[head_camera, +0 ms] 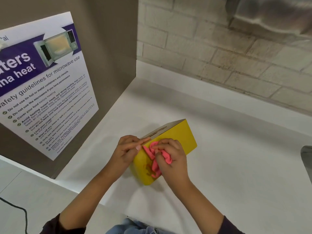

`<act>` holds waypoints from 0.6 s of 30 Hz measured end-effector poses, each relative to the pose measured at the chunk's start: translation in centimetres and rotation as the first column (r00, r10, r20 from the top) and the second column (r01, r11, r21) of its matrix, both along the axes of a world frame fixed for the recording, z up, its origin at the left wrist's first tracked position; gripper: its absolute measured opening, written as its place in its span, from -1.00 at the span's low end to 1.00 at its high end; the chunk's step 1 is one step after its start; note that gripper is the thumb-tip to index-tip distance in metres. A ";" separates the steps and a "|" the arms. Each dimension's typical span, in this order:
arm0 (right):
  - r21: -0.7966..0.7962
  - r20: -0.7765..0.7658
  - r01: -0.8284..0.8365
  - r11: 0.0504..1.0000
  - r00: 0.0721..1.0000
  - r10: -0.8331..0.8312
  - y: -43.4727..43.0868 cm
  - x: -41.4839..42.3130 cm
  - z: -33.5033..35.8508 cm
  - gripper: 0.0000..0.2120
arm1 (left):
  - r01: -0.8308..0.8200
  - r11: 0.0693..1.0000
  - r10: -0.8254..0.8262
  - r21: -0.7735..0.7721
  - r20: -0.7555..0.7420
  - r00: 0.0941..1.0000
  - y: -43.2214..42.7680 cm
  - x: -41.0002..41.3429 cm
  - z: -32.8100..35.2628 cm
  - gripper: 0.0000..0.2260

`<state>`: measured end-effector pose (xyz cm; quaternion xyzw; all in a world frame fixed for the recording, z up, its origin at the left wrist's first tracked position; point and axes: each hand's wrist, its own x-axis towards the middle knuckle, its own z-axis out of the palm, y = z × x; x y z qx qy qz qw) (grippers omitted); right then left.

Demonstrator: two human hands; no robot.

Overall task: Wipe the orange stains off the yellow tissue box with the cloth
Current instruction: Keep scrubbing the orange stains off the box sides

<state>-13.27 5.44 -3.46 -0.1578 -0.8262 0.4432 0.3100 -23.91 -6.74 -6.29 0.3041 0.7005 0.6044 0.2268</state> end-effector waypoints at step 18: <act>0.265 0.184 -0.438 0.859 0.898 0.401 0.7 2.7 -1.5 -0.87 | -0.011 0.999 0.009 0.046 0.060 0.998 0.0 -0.1 1.0 -0.71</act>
